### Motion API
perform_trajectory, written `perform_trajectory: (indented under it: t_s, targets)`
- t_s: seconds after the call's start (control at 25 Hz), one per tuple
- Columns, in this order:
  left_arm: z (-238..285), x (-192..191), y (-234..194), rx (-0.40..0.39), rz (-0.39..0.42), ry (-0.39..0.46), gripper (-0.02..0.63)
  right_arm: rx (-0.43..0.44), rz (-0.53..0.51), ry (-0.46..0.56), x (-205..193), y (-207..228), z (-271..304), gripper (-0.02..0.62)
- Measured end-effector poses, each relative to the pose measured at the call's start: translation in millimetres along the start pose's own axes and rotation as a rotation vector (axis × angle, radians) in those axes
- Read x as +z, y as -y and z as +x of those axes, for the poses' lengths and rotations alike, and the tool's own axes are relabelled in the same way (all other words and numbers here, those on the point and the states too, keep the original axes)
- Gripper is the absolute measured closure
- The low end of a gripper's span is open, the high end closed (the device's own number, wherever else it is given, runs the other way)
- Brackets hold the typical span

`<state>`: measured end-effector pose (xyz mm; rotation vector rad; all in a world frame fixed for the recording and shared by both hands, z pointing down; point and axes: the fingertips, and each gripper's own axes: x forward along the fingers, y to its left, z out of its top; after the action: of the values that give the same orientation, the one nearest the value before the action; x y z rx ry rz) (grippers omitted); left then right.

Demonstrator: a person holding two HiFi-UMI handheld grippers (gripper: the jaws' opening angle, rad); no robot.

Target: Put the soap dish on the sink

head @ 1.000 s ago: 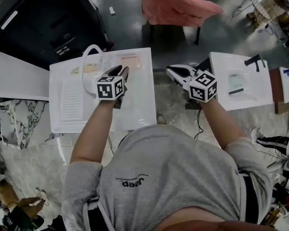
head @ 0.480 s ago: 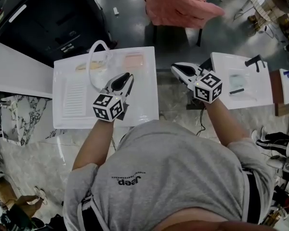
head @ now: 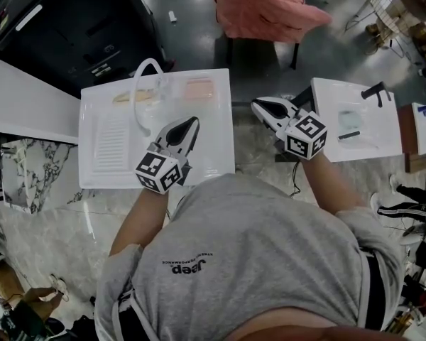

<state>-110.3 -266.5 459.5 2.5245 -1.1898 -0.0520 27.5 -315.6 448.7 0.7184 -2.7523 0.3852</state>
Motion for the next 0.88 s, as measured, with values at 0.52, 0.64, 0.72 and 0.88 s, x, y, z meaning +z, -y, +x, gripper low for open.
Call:
perform_trajectory:
  t_s: [0.52, 0.64, 0.72, 0.88]
  targets:
    - [-7.7, 10.6, 5.7, 0.010, 0.030, 0.037, 0.591, 0.018, -0.003, -0.010, -10.3, -11.4, 2.0, 0.545]
    - [-9.1, 12.0, 5.7, 0.008, 0.026, 0.041, 0.591, 0.023, -0.004, -0.009, -9.6, -13.0, 3.4, 0.545]
    - [-9.9, 13.0, 6.0, 0.005, 0.016, 0.046, 0.591, 0.027, -0.005, -0.008, -8.9, -14.2, 3.8, 0.545]
    - [-10.2, 13.3, 7.6, 0.002, 0.010, 0.047, 0.591, 0.031, -0.004, -0.005, -9.2, -15.6, 3.3, 0.545]
